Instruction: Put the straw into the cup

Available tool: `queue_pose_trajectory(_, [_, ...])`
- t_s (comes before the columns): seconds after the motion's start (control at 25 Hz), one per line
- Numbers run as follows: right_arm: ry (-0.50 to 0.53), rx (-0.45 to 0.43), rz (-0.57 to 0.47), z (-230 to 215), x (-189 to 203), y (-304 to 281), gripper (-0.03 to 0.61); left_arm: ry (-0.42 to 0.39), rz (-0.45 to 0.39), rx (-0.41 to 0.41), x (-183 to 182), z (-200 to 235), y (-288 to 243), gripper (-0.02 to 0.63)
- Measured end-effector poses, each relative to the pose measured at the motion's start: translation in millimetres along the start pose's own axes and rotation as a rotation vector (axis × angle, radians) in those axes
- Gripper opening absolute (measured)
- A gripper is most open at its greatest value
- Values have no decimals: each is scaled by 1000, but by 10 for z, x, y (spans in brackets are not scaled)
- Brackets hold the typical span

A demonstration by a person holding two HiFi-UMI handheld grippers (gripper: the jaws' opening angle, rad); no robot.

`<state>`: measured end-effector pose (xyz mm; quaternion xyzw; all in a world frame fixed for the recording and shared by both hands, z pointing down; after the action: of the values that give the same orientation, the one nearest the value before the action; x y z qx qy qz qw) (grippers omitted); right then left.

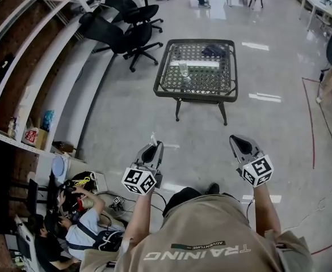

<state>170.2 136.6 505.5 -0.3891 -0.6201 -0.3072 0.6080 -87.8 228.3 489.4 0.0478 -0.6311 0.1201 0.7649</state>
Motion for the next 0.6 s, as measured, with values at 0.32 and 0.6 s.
queue_pose_trajectory(0.32, [-53,-17,45,-263,146,-513,18,42,21,20,54,410,-496,46])
queue_pose_trajectory(0.6, [25,-29,78,-503,-20,-1173,18,8,-2,74,-176,998,-1173,46])
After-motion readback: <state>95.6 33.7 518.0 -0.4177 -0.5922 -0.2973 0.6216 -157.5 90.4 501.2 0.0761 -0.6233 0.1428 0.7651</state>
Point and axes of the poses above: the fingertips, and each gripper's own axes: y backward along the fingers, z to its left, x out of its underside, the point moved 1 cm from there along y, backward along the fingers, and after that the axes turned 2 degrees about -z, right-handed, at the moved point
